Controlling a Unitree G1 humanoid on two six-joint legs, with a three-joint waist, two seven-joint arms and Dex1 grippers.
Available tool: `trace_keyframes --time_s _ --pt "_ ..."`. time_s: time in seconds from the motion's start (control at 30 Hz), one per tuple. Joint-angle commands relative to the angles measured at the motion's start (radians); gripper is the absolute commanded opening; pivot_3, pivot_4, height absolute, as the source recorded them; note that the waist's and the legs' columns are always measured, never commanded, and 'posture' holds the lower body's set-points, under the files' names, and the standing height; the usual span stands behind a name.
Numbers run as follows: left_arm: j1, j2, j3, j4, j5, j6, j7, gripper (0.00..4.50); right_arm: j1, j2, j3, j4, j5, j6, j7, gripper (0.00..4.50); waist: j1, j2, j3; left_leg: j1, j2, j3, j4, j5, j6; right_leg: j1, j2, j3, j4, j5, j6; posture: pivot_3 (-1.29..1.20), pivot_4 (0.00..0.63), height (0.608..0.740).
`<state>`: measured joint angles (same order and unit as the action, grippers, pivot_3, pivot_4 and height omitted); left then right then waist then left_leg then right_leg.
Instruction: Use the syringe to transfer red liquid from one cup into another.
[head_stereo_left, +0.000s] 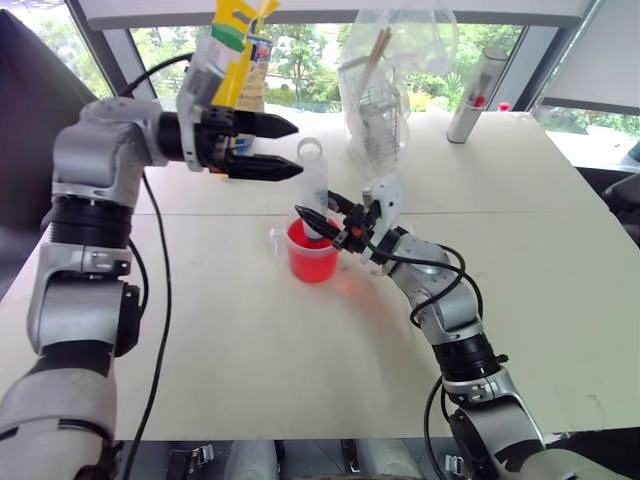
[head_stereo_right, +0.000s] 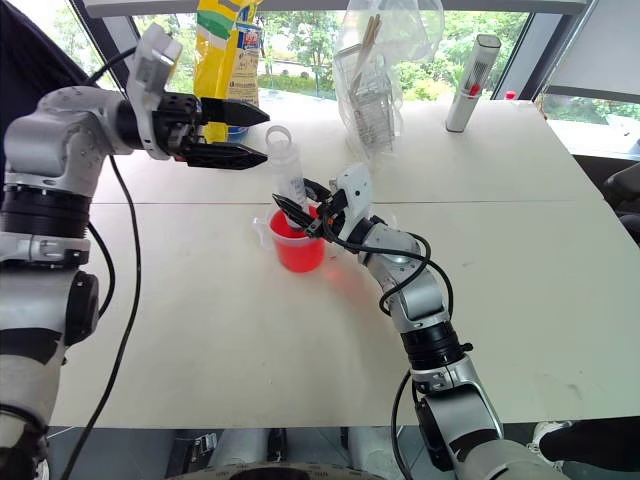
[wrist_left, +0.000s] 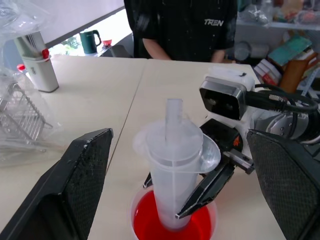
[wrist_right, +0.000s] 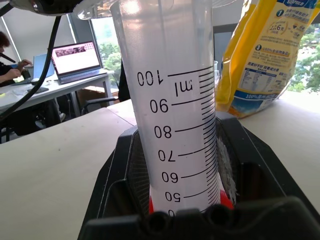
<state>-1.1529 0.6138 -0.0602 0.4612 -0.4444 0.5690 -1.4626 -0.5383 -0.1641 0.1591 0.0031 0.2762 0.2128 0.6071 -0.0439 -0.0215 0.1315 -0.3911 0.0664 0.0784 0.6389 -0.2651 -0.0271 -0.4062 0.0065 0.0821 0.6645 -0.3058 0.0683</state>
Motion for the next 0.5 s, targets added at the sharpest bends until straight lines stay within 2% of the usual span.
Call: trace_keyframes --time_s 0.03,0.23,0.27,0.37,0.5 --pt "-0.022 -0.014 0.016 -0.007 -0.01 -0.005 -0.003 4.4 -0.02 0.0 -0.003 -0.049 -0.002 -0.002 0.001 1.46 -0.001 0.0 0.0 0.0 0.0 0.0 0.0 0.0 0.0 0.0 0.0 0.0 0.0 0.0 0.0 0.0 0.15 0.739" --pt "-0.012 -0.022 0.013 -0.026 -0.017 0.025 -0.021 4.4 -0.014 -0.007 -0.004 -0.064 -0.002 0.009 -0.002 1.46 -0.006 0.0 0.0 0.0 0.0 -0.001 0.0 0.0 0.0 -0.001 0.001 0.0 0.001 0.0 0.0 0.0 0.15 0.739" --pt "-0.008 -0.024 0.013 -0.031 -0.018 0.028 -0.021 4.17 -0.014 -0.007 -0.005 -0.066 -0.001 0.012 -0.003 1.46 -0.006 0.0 0.0 0.0 0.0 -0.001 0.0 0.0 0.0 -0.001 0.001 0.0 0.001 0.0 0.0 0.0 0.15 0.739" --pt "0.0 -0.026 0.014 -0.044 -0.018 0.038 -0.016 3.13 -0.013 -0.008 -0.003 -0.072 -0.003 0.018 -0.005 1.46 -0.003 0.0 0.0 0.0 0.0 0.0 0.0 0.0 0.0 0.0 0.001 0.0 0.001 0.0 0.0 0.0 0.15 0.739" --pt "0.011 -0.027 0.015 -0.058 -0.019 0.046 -0.006 1.04 -0.014 -0.007 -0.003 -0.079 -0.001 0.025 -0.005 1.46 -0.002 0.0 0.0 0.0 0.0 0.0 0.0 0.0 0.0 0.0 0.001 0.0 0.0 0.0 0.0 0.0 0.15 0.739"
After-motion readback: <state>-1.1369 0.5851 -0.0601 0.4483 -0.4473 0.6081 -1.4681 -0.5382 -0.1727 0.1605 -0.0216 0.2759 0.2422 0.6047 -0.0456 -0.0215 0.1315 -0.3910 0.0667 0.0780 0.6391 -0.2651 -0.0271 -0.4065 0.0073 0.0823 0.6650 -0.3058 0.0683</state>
